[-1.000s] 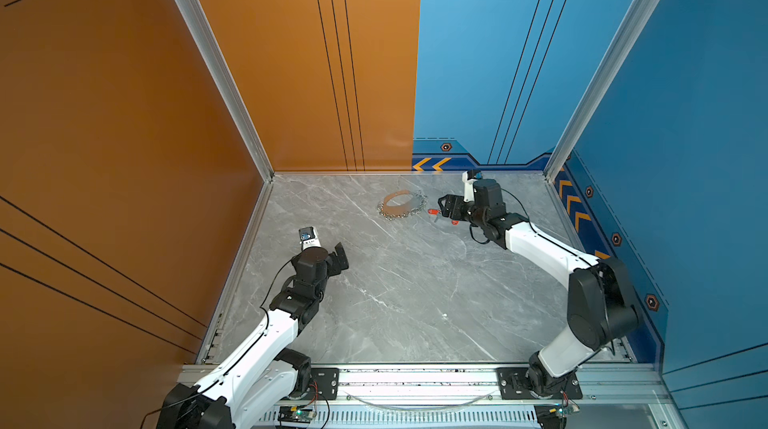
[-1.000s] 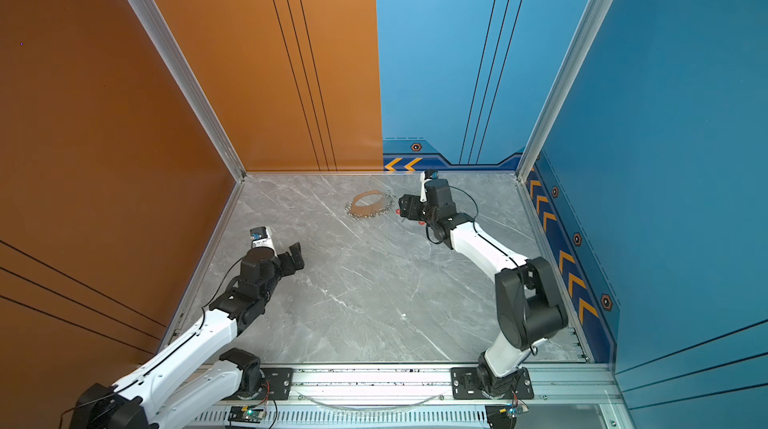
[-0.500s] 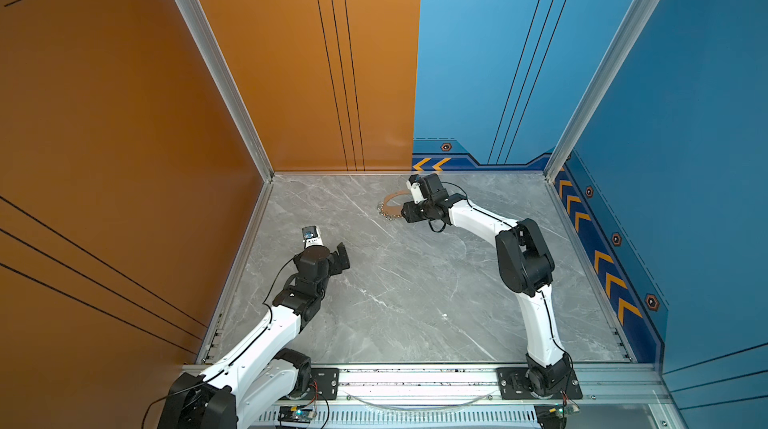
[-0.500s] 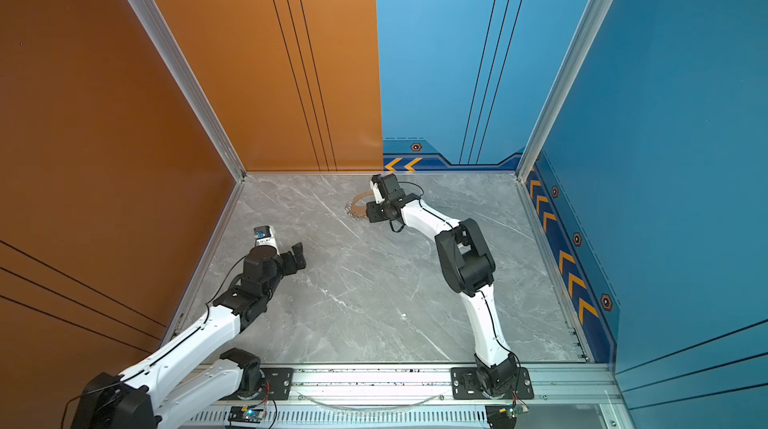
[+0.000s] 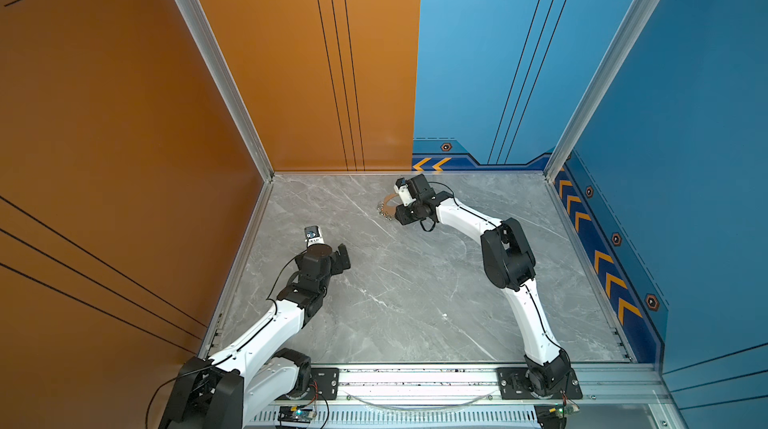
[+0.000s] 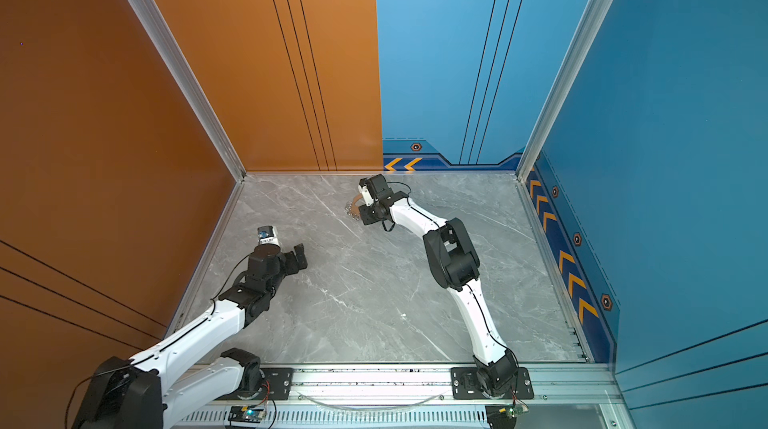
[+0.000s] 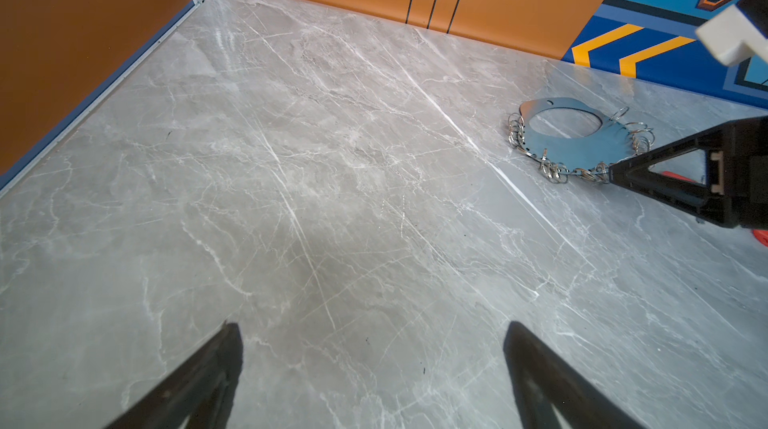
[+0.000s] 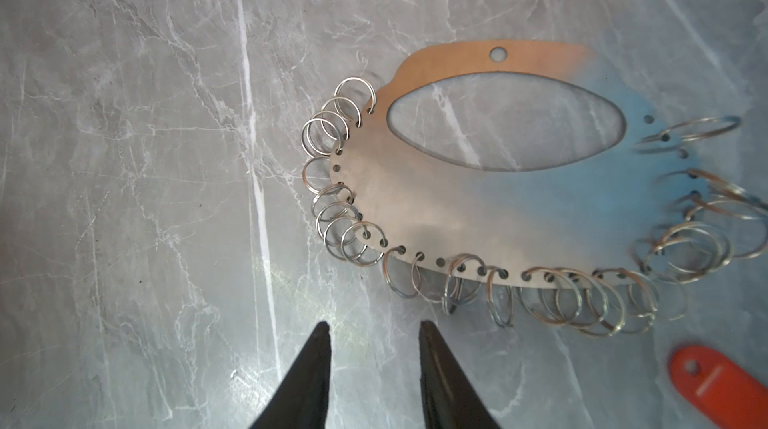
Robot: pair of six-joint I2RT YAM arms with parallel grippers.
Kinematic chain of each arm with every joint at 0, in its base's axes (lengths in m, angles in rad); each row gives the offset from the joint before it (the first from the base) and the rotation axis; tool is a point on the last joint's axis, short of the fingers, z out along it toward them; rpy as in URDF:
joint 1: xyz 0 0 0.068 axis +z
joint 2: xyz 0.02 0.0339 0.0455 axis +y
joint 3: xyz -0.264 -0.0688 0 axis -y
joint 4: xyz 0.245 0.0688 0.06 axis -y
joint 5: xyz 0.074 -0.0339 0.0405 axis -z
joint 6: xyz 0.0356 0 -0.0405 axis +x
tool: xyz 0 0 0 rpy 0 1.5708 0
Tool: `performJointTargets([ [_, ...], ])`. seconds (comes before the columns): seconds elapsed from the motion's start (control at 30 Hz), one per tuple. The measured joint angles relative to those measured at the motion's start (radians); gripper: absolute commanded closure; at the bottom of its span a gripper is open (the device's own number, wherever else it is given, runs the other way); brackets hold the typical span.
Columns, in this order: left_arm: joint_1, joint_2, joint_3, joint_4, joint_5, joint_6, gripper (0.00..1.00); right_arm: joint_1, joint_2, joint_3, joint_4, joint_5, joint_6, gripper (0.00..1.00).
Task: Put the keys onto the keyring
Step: 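Move the right gripper over the metal keyring plate while the left arm rises, then grasp the edge of the keyring plate with the right gripper and lift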
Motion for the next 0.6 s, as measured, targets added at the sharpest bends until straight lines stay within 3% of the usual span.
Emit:
performJointTargets([
  [0.43, 0.000, 0.008, 0.000, 0.010, 0.002, 0.000, 0.02, 0.032, 0.134, 0.194, -0.124, 0.115, -0.064, 0.70],
  [0.6, 0.000, 0.013, 0.000, 0.011, 0.006, 0.000, 0.02, 0.038, 0.154, 0.222, -0.150, 0.157, -0.078, 0.77],
])
